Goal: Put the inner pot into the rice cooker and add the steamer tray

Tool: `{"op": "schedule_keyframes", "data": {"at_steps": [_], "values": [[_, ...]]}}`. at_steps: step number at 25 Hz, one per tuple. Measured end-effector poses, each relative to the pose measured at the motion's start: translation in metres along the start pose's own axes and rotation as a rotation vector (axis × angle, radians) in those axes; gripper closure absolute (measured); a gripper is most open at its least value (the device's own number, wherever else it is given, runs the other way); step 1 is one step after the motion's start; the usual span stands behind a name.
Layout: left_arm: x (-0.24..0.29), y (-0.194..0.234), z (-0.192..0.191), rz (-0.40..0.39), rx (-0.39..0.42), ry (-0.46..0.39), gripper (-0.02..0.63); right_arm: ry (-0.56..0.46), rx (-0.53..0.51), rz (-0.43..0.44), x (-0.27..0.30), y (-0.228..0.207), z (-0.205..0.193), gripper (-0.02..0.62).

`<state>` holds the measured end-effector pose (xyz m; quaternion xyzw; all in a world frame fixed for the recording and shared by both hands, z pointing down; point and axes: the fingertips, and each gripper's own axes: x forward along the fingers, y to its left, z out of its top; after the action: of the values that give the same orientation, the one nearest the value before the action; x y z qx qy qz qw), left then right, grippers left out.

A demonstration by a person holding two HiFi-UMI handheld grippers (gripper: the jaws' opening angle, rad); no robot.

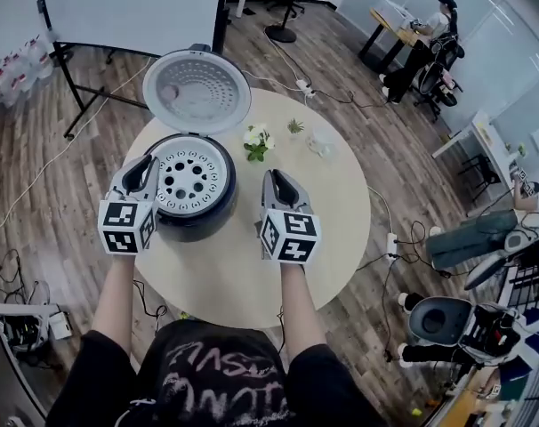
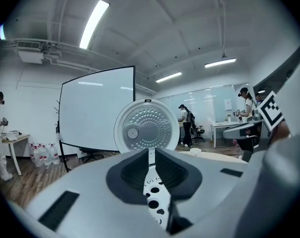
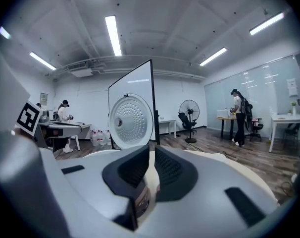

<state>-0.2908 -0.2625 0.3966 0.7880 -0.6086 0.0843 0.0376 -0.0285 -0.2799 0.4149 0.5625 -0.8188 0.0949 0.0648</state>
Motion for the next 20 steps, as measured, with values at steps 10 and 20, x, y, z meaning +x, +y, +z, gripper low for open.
{"op": "schedule_keyframes", "data": {"at_steps": [10,20], "values": [[-0.012,-0.024,0.024,-0.059,-0.005,-0.062,0.592,-0.068,-0.02,-0.091,-0.055,-0.029,0.022,0.591],[-0.033,-0.045,0.034,-0.115,0.031,-0.131,0.593,-0.09,-0.007,-0.137,-0.102,-0.046,0.012,0.591]]}}
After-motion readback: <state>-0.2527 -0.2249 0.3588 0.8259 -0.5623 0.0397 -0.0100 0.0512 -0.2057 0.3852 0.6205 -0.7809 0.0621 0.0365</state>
